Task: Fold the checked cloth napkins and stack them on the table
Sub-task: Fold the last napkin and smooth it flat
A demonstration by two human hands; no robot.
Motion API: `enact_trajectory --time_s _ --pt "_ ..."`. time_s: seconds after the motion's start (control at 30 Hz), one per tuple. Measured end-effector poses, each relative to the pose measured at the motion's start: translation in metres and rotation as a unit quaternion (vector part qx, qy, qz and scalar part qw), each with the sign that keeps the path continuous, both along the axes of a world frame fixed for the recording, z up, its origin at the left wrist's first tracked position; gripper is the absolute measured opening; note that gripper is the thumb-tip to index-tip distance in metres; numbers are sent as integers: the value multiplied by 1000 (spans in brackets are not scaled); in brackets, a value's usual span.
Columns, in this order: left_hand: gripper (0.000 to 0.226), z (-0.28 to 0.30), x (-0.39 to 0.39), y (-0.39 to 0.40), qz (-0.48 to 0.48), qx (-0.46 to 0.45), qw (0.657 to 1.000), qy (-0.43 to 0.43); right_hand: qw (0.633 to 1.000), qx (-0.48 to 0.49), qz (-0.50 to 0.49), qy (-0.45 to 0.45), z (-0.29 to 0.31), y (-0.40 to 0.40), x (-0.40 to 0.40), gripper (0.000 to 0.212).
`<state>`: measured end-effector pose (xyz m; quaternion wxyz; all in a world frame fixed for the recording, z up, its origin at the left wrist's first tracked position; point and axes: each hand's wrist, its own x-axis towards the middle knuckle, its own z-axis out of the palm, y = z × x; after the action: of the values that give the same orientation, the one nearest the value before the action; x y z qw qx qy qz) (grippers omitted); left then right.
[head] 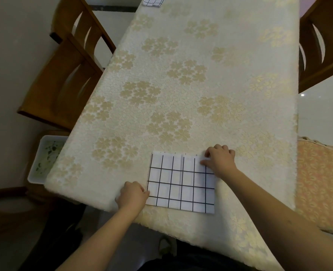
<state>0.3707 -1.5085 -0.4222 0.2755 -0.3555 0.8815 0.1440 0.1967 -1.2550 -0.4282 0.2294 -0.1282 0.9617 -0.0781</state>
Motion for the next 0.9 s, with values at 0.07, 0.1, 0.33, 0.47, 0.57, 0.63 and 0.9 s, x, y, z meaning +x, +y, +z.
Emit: enact_trajectory --time_s 0.07,0.1,0.33,0.47,0.57,0.63,0.9 --pt "23 0 4 5 1 -5 1000 -14 1000 -15 -9 -13 1 2 1 32" --pt "20 0 5 7 8 3 1000 -9 999 -27 -13 -12 1 3 3 29" --pt "8 6 -5 18 17 71 993 93 992 -99 -72 -40 6 30 25 18" --pt "8 10 -27 18 -2 75 987 144 984 -121 -118 -55 5 53 44 30" --pt "8 10 -45 16 -21 94 979 181 975 -131 -162 -79 5 65 62 24" --pt "7 9 -56 14 -28 120 972 200 963 -158 -203 -84 6 68 78 18" --pt "26 11 -71 4 -32 190 924 330 867 -300 -382 -110 12 44 159 38"
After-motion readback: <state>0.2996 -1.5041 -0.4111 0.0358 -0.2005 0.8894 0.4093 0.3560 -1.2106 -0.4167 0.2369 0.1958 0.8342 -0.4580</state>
